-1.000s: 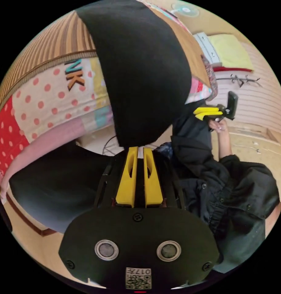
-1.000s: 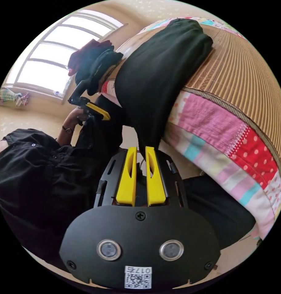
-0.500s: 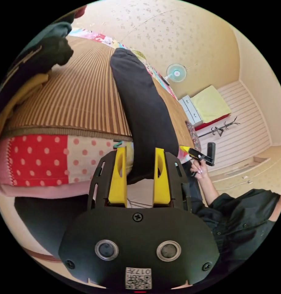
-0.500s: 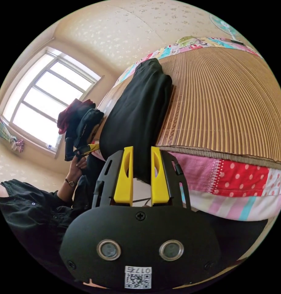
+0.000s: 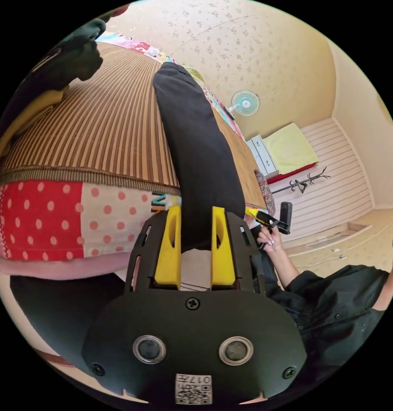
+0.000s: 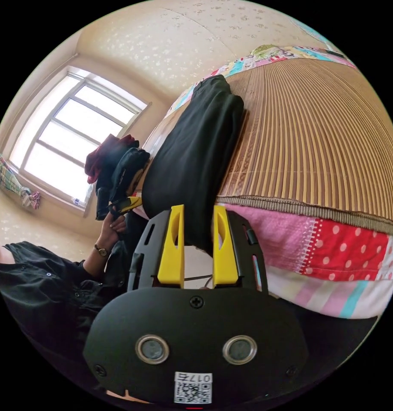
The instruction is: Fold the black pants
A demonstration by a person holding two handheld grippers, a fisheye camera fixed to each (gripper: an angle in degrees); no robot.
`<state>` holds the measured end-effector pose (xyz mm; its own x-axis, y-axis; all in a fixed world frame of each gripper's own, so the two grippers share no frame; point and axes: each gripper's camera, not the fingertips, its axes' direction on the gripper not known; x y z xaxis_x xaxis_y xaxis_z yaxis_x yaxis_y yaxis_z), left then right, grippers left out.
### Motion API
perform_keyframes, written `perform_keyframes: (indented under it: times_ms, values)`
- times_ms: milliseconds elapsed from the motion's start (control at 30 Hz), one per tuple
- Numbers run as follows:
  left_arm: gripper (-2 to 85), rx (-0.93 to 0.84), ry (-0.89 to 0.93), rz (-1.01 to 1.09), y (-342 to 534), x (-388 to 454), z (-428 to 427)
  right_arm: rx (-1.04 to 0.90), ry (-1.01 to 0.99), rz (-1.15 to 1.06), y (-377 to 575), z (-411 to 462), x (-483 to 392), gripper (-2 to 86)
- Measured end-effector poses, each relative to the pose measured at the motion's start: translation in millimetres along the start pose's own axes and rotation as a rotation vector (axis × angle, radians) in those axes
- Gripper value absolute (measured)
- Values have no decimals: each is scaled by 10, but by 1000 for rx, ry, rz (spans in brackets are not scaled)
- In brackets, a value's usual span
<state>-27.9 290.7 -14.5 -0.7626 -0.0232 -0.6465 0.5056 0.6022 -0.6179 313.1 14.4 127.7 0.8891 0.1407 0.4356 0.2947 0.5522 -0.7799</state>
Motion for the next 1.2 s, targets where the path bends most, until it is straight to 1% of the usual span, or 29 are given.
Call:
perform_keyframes:
  times_ms: [133,200,367,433,500,567,633,667,700,767,967,1100,1200]
  values:
    - [102,-33,27,6,-49,-20,86,-30,-14,0,-151,35,22,109]
    - [104,-49,44,-15,-41,-31,119,-54,-59,-22,-204,-5,24,112]
    - [80,-53,4,3,-104,-34,176,-142,-128,-26,-398,-134,232,90]
    - [73,-56,3,14,-156,-42,204,-133,-152,7,-499,-228,360,83]
    - [70,-48,25,26,-210,-63,234,-115,-211,71,-606,-266,504,81]
    - [70,-49,44,28,-237,-91,282,-110,-233,78,-621,-265,531,80]
    - [74,-77,100,26,-277,-158,340,-94,-313,81,-619,-240,535,93]
    - [79,-103,156,21,-308,-221,361,-93,-360,88,-630,-224,542,101]
    - [85,-126,204,23,-333,-266,376,-93,-365,82,-647,-248,536,104]
    - [87,-173,220,40,-360,-270,424,-115,-354,54,-684,-270,513,103]
    - [76,-262,151,109,-431,-87,667,-165,-382,39,-862,-145,490,76]
    - [58,-269,190,67,-384,-138,798,-134,-339,24,-818,-83,389,40]
    - [48,-242,194,65,-272,-130,836,-106,-384,35,-731,-141,452,25]
